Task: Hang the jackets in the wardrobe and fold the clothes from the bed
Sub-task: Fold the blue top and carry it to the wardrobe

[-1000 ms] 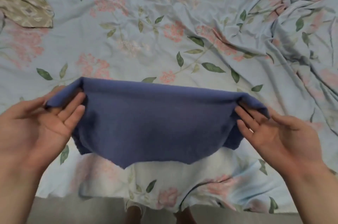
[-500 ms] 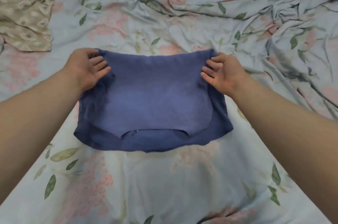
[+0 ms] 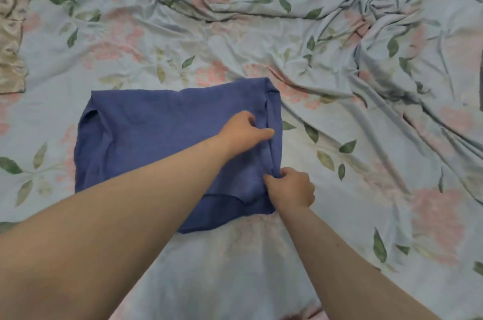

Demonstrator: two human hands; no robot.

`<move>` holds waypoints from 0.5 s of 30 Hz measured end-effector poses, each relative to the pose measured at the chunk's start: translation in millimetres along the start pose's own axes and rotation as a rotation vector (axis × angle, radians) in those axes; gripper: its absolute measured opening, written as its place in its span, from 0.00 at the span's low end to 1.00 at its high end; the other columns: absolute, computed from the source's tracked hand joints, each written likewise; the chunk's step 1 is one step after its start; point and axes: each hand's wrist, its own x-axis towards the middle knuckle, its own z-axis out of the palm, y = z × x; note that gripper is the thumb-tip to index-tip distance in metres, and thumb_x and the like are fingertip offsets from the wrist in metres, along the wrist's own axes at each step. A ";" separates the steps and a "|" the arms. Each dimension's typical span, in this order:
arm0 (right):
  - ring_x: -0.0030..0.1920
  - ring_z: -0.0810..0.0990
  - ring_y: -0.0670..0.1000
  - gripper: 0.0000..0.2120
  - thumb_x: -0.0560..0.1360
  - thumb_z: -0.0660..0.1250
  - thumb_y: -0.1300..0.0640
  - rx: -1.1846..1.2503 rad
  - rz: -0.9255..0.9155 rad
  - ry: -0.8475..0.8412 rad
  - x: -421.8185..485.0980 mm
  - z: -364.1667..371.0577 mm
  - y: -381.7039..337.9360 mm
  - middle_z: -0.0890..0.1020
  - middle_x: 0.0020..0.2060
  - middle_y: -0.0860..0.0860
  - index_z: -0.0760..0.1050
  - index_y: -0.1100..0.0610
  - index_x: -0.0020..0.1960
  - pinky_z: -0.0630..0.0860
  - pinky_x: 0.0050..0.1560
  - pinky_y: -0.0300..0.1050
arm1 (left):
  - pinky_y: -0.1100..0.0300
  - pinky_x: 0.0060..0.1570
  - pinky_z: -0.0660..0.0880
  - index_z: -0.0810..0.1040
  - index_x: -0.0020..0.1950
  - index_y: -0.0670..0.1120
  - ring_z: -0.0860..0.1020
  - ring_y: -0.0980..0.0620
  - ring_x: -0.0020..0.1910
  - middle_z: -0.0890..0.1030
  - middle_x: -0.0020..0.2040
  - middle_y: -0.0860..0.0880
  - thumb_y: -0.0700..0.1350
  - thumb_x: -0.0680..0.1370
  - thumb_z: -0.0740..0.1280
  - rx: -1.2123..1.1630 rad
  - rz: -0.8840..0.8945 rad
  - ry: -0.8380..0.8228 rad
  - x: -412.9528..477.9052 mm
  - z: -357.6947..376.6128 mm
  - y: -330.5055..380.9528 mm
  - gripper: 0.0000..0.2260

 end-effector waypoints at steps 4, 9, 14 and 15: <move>0.35 0.74 0.55 0.10 0.70 0.66 0.59 0.281 -0.194 -0.108 -25.2 13.8 -1.4 0.76 0.32 0.53 0.68 0.56 0.33 0.70 0.32 0.41 | 0.51 0.40 0.73 0.58 0.75 0.42 0.77 0.43 0.47 0.72 0.63 0.40 0.60 0.74 0.70 0.182 -0.169 0.021 18.9 35.7 30.7 0.39; 0.32 0.72 0.49 0.07 0.73 0.65 0.61 0.534 -0.264 -0.126 -47.2 20.7 -10.5 0.74 0.31 0.49 0.68 0.57 0.39 0.68 0.32 0.40 | 0.56 0.29 0.64 0.56 0.75 0.38 0.69 0.48 0.34 0.76 0.48 0.41 0.39 0.79 0.63 0.336 -0.119 0.124 27.8 24.9 23.1 0.27; 0.39 0.77 0.44 0.11 0.73 0.64 0.63 0.609 -0.385 -0.287 -75.1 27.3 -36.8 0.77 0.39 0.43 0.71 0.48 0.49 0.75 0.42 0.41 | 0.60 0.34 0.62 0.73 0.56 0.37 0.65 0.50 0.33 0.71 0.40 0.37 0.33 0.78 0.58 -0.210 -0.126 0.096 20.9 -40.9 7.0 0.08; 0.41 0.78 0.42 0.15 0.73 0.64 0.63 0.615 -0.439 -0.324 -81.0 30.2 -44.2 0.78 0.42 0.42 0.72 0.45 0.54 0.74 0.42 0.36 | 0.58 0.36 0.65 0.72 0.59 0.38 0.69 0.47 0.37 0.72 0.40 0.39 0.33 0.78 0.58 -0.303 -0.141 0.106 18.8 -58.1 1.4 0.10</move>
